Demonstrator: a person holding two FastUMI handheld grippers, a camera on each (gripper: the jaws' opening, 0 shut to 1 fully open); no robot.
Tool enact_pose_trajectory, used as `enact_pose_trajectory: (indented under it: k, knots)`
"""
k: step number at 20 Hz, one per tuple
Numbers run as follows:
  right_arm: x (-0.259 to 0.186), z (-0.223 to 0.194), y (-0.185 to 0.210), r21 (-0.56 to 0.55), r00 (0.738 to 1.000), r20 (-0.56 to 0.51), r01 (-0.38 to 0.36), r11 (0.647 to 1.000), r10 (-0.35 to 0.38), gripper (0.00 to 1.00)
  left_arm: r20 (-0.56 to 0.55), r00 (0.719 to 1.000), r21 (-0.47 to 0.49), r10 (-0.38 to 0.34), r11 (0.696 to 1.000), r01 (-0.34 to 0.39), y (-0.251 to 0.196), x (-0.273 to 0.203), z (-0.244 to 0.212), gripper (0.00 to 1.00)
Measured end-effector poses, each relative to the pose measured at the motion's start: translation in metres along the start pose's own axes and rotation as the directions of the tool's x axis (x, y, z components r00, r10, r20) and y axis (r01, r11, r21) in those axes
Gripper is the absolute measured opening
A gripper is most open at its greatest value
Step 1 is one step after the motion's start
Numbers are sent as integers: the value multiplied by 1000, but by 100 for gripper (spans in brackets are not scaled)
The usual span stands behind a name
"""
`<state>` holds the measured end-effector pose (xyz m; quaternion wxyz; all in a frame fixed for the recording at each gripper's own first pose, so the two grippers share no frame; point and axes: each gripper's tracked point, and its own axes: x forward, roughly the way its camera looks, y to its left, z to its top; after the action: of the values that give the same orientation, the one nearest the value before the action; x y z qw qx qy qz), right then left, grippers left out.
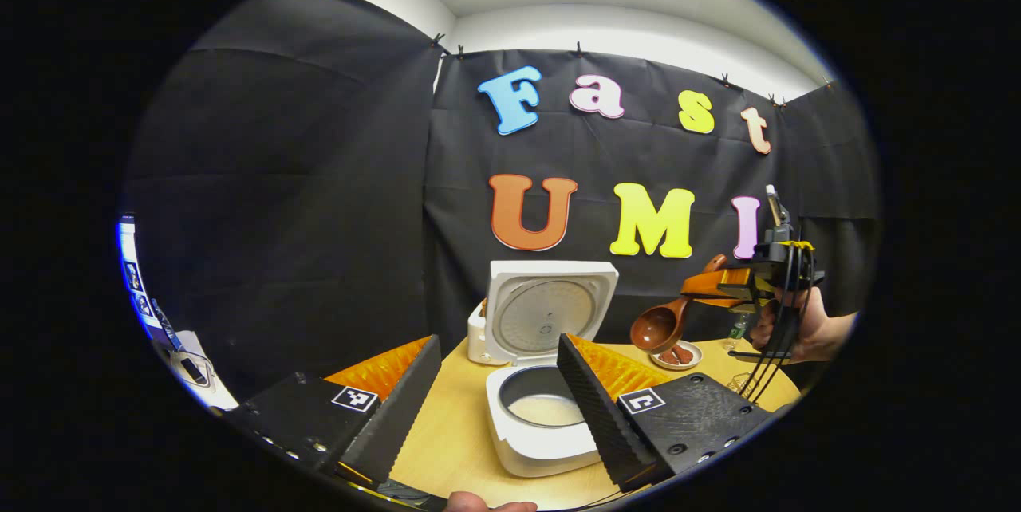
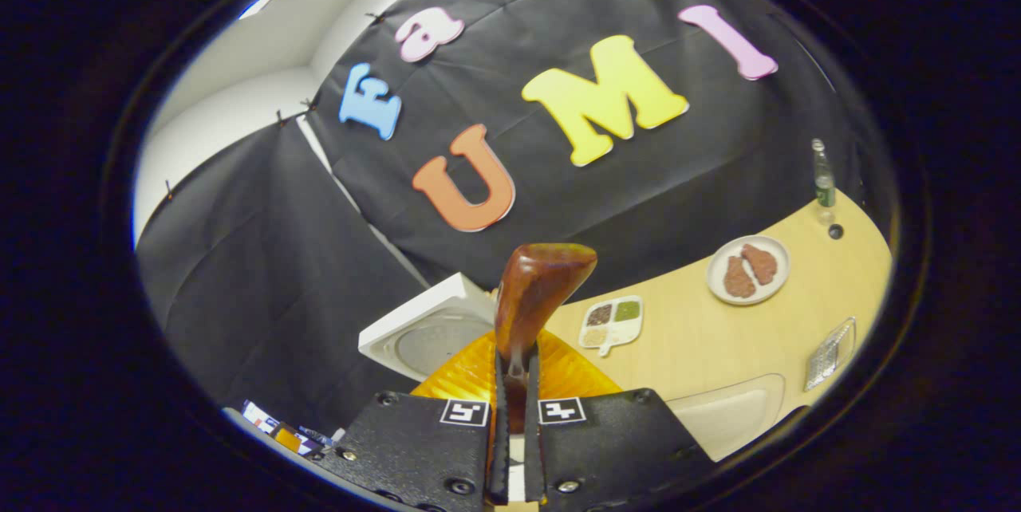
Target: Close the left gripper, press the button to open the rice cooker; take a wooden spoon from the chopstick holder with the right hand, scoop a spoonful of rice and pour it into the rice cooker, then put the wooden spoon back into the chopstick holder.
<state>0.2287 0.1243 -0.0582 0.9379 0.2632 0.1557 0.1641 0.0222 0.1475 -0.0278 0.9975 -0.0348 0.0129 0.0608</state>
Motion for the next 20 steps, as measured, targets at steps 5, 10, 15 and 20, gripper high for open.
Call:
enact_pose_trajectory:
  k: [5, 10, 15, 20]
  knots:
    - [-76, 39, -102, 45, 985, 82, 151, 987, -154, 11, -10, 998, -17, -55, 998, 54, -52, 18, 2, 94]
    - [-135, 41, -197, 107, 953, 98, 277, 955, -288, 7, -33, 995, -19, -93, 996, 92, -100, 28, -1, 94]
    - [-161, 39, -270, 121, 920, 93, 368, 922, -380, 9, -60, 991, -6, -123, 992, 122, -139, 37, 0, 94]
    - [-154, 42, -316, 65, 903, 91, 415, 908, -419, 9, -99, 985, 28, -139, 989, 142, -172, 41, -2, 94]
